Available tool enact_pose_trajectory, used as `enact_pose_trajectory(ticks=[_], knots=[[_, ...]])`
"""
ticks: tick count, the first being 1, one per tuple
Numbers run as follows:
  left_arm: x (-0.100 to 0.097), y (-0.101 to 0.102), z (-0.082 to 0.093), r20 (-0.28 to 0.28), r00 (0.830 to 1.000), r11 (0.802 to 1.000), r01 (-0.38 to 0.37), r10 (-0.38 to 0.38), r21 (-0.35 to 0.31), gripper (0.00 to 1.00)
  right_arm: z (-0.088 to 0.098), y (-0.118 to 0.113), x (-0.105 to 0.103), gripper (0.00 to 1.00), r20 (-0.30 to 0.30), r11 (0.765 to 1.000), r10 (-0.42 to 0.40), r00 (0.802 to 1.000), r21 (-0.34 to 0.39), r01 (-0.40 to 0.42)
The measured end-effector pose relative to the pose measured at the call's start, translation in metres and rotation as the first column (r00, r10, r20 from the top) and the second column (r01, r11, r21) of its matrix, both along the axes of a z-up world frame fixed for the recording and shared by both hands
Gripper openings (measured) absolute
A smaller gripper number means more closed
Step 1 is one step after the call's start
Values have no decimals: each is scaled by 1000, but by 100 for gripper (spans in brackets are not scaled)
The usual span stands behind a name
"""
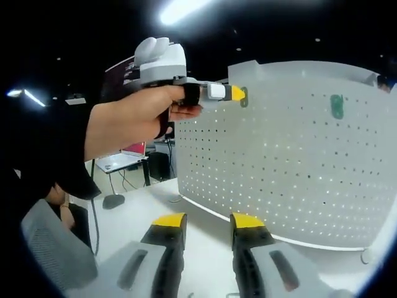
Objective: Insert the hook assembly into the mounting plate slot until the hook locks in place.
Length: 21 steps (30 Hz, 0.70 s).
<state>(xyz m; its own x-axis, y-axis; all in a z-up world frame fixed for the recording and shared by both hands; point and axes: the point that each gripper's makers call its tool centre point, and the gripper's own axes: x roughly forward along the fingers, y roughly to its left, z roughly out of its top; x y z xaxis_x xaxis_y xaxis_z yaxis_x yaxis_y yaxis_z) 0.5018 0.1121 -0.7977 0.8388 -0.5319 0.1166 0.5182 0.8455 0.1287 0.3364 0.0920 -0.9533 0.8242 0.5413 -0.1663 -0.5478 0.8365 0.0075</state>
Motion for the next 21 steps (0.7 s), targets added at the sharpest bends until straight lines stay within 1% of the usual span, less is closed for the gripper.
enact_pose_trajectory(ticks=[4,16,21], knots=[[4,-3,-3,6,1000,1000,-5,5,27,3,1,0,0,26,-1,1000,0,1000,5,0],[16,-3,-5,-12,1000,1000,-22,22,9,3,0,3,-1,26,-8,1000,13,1000,14,-13],[16,-4,-5,-23,1000,1000,-19,19,-9,3,0,4,-1,26,-10,1000,17,1000,18,-17]])
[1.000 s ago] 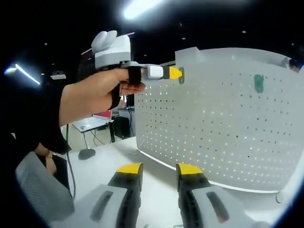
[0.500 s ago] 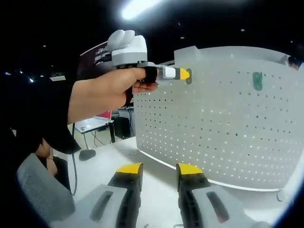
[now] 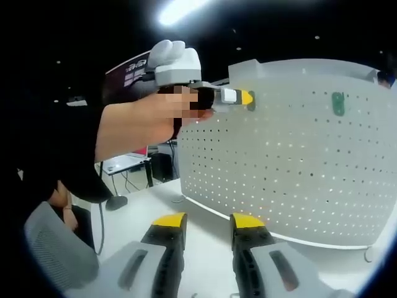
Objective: Insert the hook assembly into the mounting plate slot until the hook locks in place.
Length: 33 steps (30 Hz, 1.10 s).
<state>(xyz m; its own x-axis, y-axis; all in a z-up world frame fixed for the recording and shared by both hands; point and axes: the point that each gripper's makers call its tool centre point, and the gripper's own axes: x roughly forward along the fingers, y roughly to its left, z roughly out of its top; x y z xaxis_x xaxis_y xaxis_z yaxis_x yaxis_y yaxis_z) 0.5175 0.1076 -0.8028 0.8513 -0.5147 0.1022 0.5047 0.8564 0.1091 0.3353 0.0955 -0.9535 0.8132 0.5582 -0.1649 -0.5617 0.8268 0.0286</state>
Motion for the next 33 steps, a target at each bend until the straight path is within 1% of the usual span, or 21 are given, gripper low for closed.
enact_pose_trajectory(ticks=[4,11,13,15,17,20,25,33], knots=[[0,-1,0,-3,1000,1000,-5,5,-12,3,0,0,0,26,-4,1000,3,1000,11,-3],[1,-2,0,-16,999,997,-30,29,-68,3,1,1,-1,25,-5,1000,9,1000,12,-9],[1,-2,0,-14,999,996,-43,42,-74,3,1,1,-1,25,-5,1000,9,1000,14,-9],[1,-3,-1,-24,999,994,-46,44,-95,3,2,1,-1,25,-5,1000,10,1000,16,-10],[0,-3,-1,-21,998,993,-59,57,-100,3,2,0,-1,25,-5,1000,10,1000,17,-10],[-1,-4,-2,-27,997,990,-69,66,-125,3,2,-1,-1,25,-5,1000,9,1000,19,-9],[-1,-5,-2,-17,996,988,-87,86,-128,3,2,-5,-1,25,-7,1000,3,1000,27,-2],[0,-6,-2,13,989,983,-142,145,-119,3,4,-2,-3,25,-6,999,16,1000,37,-16]])
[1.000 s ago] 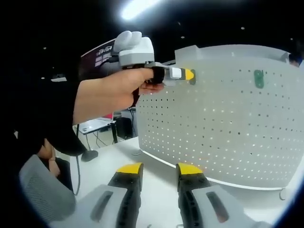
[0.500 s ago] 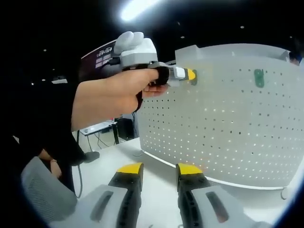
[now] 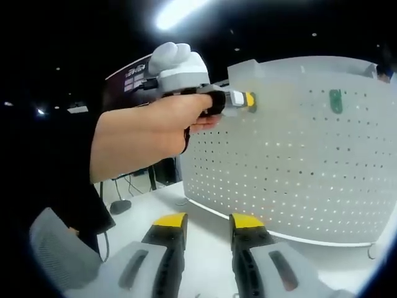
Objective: Insert the hook assembly into the mounting plate slot until the hook locks in place.
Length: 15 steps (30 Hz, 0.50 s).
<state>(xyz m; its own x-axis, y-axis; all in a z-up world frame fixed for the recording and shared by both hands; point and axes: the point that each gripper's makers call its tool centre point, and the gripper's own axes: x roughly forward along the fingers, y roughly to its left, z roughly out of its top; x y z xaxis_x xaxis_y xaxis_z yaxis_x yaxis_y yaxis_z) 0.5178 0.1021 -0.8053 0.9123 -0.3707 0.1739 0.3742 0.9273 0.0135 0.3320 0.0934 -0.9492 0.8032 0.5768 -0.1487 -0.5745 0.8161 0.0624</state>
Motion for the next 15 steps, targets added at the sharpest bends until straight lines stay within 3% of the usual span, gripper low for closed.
enact_pose_trajectory(ticks=[7,15], knots=[[-1,0,1,18,999,999,-38,38,32,3,-1,-1,0,25,-7,1000,-3,1000,3,3],[1,-1,1,37,996,989,-89,86,114,3,-1,-1,0,25,-9,1000,1,1000,0,-1]])
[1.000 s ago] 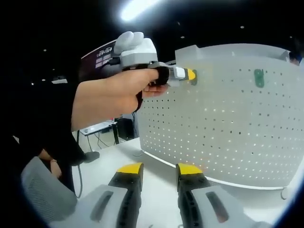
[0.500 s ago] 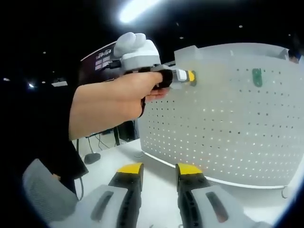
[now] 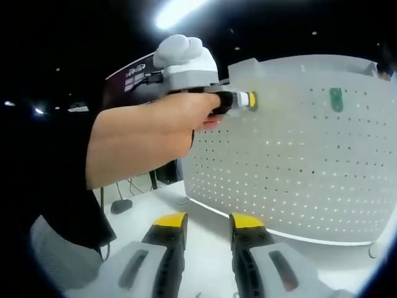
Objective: Insert the hook assembly into the mounting plate slot until the hook locks in place.
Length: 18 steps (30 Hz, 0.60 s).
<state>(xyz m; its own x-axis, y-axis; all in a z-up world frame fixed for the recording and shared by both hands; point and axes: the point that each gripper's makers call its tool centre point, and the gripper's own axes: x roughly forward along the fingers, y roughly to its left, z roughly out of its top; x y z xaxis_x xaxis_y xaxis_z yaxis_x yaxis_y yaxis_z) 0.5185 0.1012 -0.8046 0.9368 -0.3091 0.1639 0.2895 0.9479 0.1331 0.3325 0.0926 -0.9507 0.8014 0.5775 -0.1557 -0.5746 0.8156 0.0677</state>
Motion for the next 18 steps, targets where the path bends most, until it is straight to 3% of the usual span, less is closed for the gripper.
enact_pose_trajectory(ticks=[6,9,10,11,18], knots=[[-1,-2,-1,13,999,995,-43,42,89,4,0,0,0,25,-2,1000,1,1000,-2,-1],[0,-3,-5,3,998,991,-56,56,122,4,0,0,-1,25,-2,1000,3,1000,-3,-3],[0,-4,-11,-28,998,991,-51,55,127,5,0,0,-1,24,-2,1000,2,1000,-2,-2],[-1,-4,-7,7,998,988,-57,57,145,5,0,0,-1,24,-2,1000,2,1000,-1,-2],[0,-3,-8,-1,999,988,-48,48,147,5,1,1,-1,24,-2,1000,7,1000,2,-7]])
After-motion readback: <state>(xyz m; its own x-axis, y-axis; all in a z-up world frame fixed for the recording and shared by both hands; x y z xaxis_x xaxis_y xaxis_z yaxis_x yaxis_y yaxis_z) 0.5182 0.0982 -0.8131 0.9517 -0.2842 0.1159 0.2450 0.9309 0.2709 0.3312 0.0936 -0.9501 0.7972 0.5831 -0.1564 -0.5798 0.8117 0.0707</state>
